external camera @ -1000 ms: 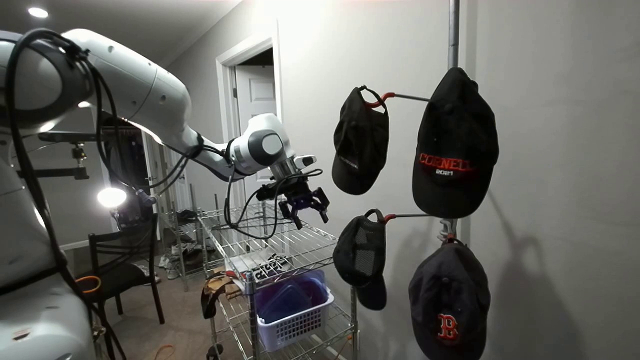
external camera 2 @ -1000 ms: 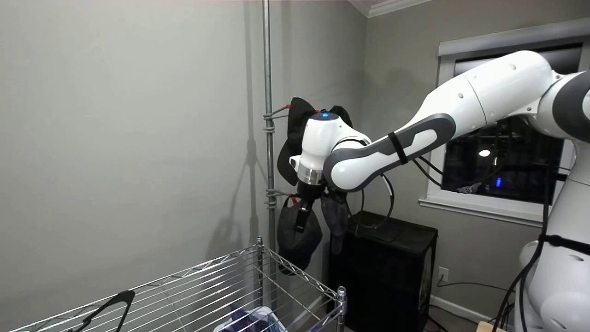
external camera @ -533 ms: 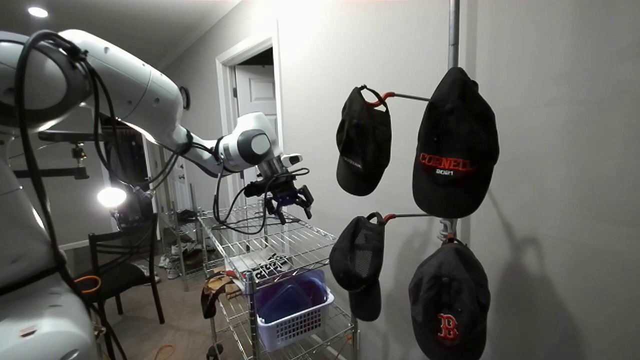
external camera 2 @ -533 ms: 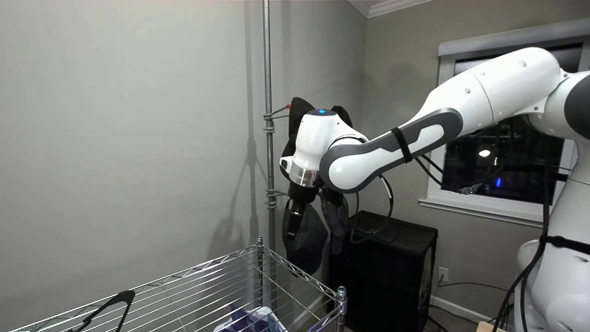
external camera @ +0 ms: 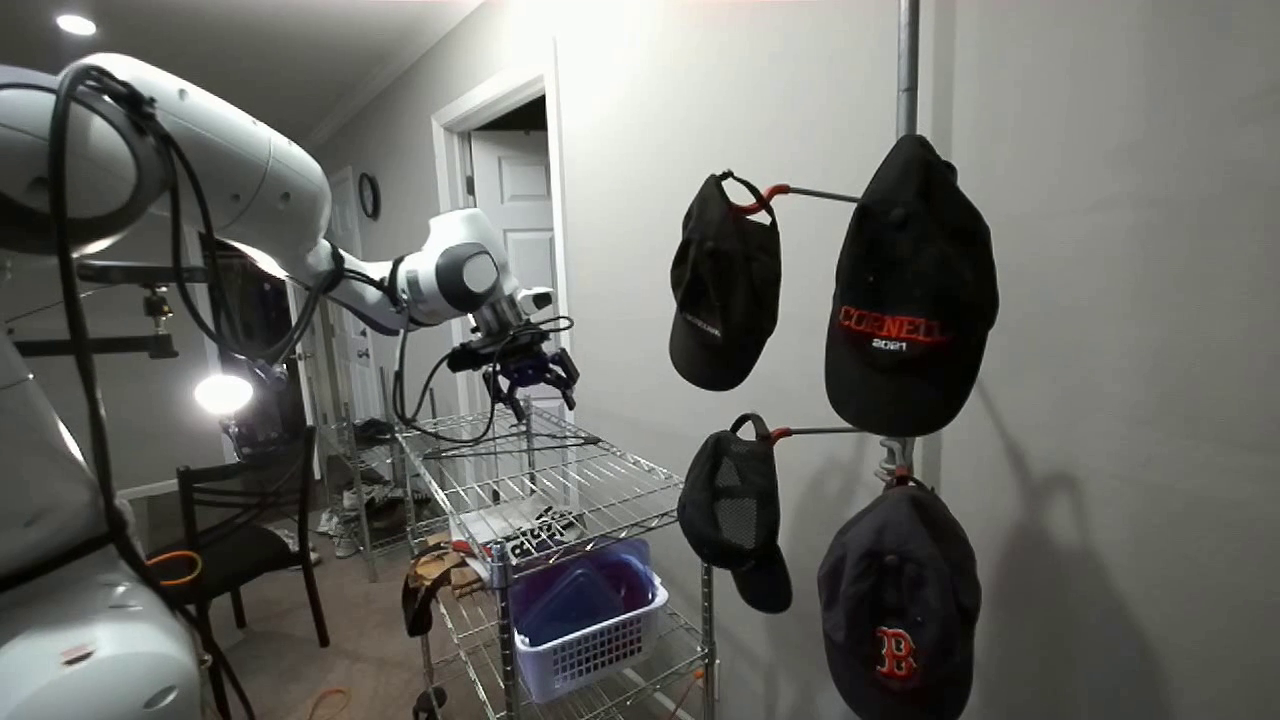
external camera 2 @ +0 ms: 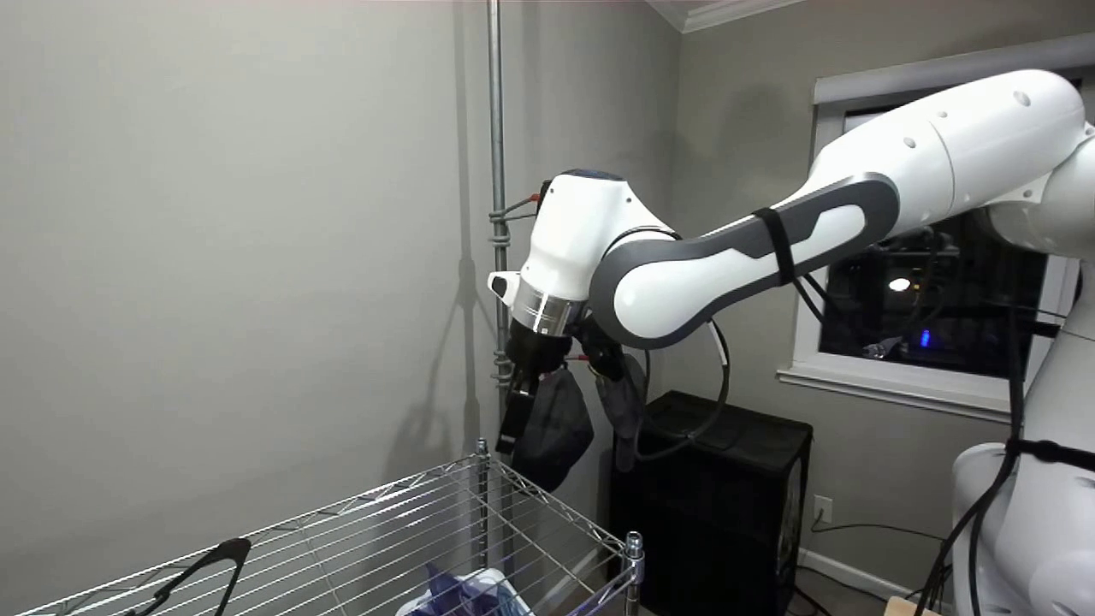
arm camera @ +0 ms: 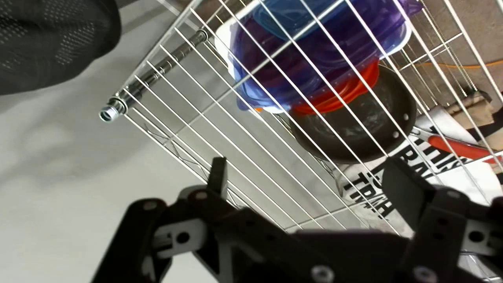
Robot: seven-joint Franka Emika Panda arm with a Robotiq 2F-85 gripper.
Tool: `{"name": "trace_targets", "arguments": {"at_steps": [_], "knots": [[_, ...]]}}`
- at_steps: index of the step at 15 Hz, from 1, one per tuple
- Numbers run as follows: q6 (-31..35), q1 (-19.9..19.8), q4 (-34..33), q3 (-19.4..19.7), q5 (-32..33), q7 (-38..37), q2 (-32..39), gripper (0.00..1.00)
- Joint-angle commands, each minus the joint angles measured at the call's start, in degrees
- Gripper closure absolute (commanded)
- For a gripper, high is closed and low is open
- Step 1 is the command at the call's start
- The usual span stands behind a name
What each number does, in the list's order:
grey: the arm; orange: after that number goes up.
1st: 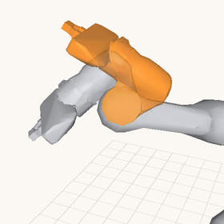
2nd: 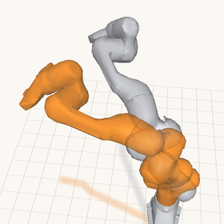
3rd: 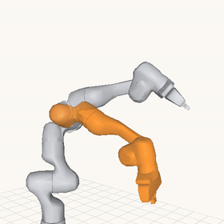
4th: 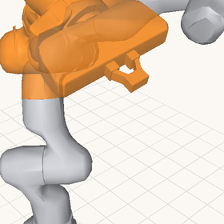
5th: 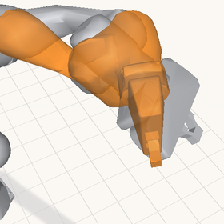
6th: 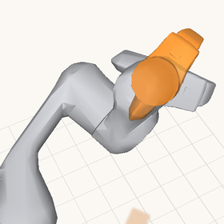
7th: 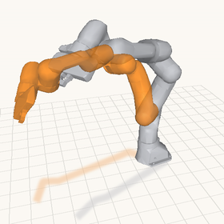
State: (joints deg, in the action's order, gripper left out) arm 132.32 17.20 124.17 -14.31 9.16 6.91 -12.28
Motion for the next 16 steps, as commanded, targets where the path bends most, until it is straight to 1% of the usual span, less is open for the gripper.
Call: {"name": "trace_targets", "arguments": {"at_steps": [1, 2, 3, 6, 16], "knots": [[-1.25, 0.62, -3.0, -1.47, -1.92, 0.35, 1.19, 0.0], [-1.38, 0.71, -3.72, -1.93, -1.75, 0.05, 1.54, 0.0], [-0.33, 0.15, -2.12, -1.83, -0.59, -0.03, 0.61, 0.0], [-0.45, 0.46, -3.15, -2.24, -0.58, -0.1, 1.15, 0.0], [-0.46, 0.45, -3.45, -2.23, -0.57, -0.1, 1.61, 0.0]]}}
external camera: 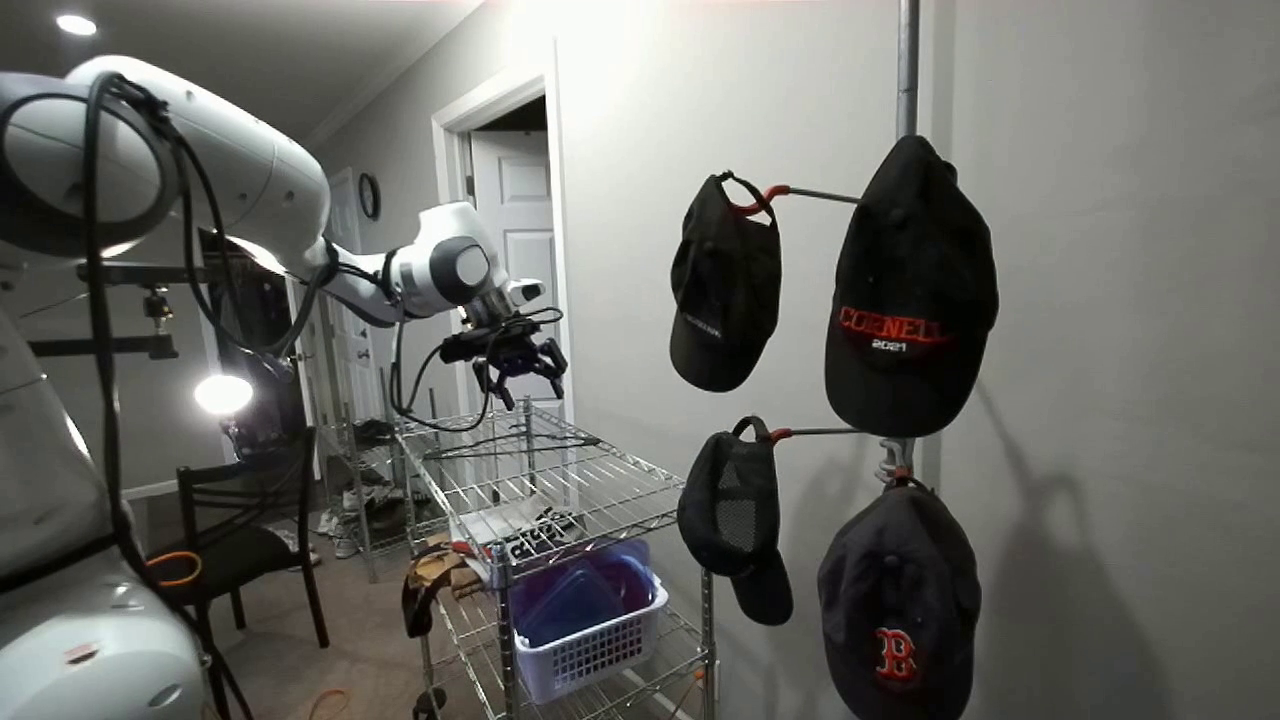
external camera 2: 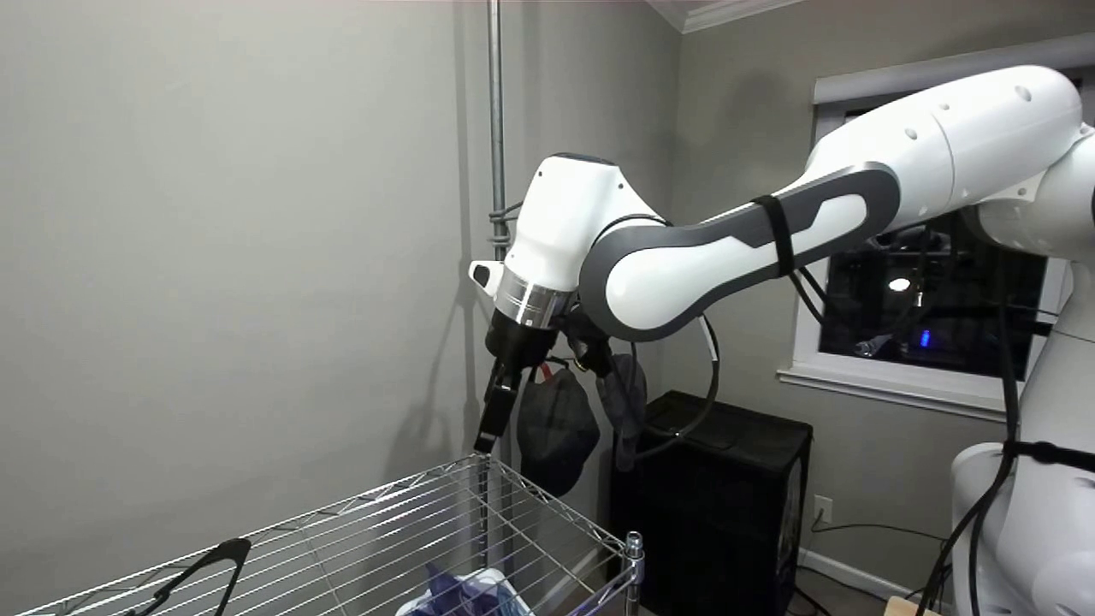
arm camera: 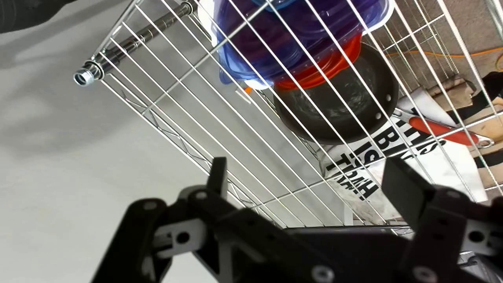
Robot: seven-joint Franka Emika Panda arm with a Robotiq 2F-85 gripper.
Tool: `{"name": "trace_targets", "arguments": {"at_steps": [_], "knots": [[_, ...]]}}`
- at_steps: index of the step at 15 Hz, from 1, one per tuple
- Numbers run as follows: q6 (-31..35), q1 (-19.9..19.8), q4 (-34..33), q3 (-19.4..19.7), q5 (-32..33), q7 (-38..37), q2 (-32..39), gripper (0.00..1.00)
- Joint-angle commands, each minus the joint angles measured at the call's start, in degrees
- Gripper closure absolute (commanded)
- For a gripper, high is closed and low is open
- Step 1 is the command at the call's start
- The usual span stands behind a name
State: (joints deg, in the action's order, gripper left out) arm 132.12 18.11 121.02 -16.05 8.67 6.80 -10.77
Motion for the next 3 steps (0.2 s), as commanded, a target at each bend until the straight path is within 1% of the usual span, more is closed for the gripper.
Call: {"name": "trace_targets", "arguments": {"at_steps": [1, 3], "knots": [[-0.26, -0.46, -0.3, -0.49, -0.08, 0.0, 0.1, 0.0], [-0.26, -0.46, -0.3, -0.49, -0.08, 0.0, 0.1, 0.0]]}}
